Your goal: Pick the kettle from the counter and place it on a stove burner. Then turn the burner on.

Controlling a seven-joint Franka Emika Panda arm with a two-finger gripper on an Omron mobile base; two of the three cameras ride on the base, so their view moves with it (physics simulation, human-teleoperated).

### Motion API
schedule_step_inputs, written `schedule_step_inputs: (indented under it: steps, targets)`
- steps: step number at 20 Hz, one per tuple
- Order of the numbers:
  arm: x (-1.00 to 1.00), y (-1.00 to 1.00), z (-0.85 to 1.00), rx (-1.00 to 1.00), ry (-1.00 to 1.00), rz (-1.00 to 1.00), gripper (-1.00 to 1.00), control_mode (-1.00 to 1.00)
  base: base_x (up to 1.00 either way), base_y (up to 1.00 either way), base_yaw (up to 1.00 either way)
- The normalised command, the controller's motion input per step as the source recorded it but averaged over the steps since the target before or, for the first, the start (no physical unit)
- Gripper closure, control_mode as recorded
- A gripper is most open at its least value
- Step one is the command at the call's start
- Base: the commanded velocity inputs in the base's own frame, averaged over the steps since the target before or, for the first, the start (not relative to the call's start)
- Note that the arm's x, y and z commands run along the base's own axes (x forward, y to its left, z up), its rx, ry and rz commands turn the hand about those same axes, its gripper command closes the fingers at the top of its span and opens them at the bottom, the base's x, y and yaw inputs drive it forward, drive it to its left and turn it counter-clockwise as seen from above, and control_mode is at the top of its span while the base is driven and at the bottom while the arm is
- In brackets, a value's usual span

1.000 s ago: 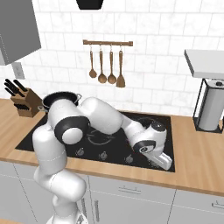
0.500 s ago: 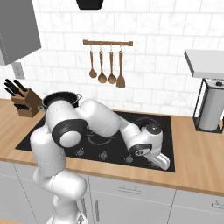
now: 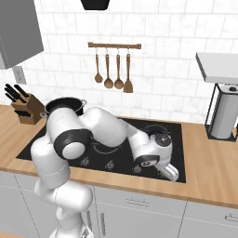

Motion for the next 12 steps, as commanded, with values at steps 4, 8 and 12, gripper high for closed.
schedule_step_inputs:
  steps: [4, 8, 12]
  targets:
    - [-0.31, 0.00, 0.35, 0.00, -0.34, 0.06, 1.00, -1.00, 0.00, 0.00, 0.00]
    - [-0.09, 0.00, 0.04, 0.00, -0.11, 0.03, 1.00, -1.00, 0.00, 0.00, 0.00]
    - [0.00, 0.00, 0.00, 0.00, 0.00, 0.00, 1.00, -1.00, 0.00, 0.00, 0.00]
